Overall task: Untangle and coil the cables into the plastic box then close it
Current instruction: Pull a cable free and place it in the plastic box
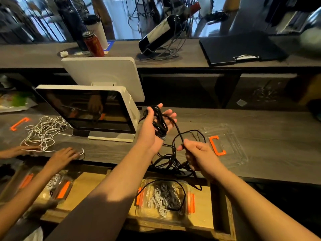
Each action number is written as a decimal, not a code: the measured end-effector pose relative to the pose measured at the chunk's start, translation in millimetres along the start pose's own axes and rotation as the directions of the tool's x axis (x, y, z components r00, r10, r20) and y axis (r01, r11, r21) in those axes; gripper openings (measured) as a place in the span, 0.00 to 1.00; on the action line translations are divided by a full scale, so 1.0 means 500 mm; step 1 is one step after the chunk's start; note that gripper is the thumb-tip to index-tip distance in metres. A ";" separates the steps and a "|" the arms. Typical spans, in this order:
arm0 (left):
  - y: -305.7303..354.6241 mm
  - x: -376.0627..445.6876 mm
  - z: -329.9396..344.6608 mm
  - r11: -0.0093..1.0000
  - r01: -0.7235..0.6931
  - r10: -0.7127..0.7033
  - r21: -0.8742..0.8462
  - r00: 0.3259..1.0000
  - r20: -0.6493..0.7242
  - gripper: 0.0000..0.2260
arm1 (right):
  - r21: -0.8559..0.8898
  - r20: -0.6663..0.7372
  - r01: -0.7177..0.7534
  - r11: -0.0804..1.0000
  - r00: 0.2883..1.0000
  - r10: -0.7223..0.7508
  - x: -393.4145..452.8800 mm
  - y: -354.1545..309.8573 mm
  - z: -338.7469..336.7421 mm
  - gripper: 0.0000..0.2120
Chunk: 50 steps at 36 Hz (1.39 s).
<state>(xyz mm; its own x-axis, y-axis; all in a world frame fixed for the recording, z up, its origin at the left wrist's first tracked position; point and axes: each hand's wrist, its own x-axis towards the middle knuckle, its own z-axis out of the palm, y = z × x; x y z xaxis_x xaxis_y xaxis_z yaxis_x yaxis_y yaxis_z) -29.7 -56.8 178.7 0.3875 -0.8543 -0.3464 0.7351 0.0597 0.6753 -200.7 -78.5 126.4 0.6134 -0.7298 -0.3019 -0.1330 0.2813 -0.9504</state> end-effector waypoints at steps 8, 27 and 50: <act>-0.007 0.031 0.019 0.994 -0.015 -0.004 -0.110 0.986 -0.167 0.20 | 0.161 0.164 -0.140 0.977 0.980 0.114 -0.011 0.011 0.030 0.16; -0.039 0.066 0.005 0.989 -0.135 0.145 0.052 0.930 -0.338 0.17 | -0.076 0.065 -0.115 0.990 0.991 0.120 -0.021 0.026 0.016 0.21; -0.089 0.068 0.007 0.593 -0.165 0.468 0.788 0.867 -0.170 0.17 | 0.407 -0.172 0.127 0.905 0.983 -0.060 -0.063 -0.007 0.022 0.11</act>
<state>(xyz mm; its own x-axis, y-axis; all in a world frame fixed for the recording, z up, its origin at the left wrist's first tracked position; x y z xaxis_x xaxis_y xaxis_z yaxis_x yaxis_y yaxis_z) -51.3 -90.4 139.0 0.7750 -0.6248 -0.0950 -0.0668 -0.2305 0.9708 -211.1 -49.8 139.8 0.4774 -0.8416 -0.2526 0.2743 0.4158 -0.8671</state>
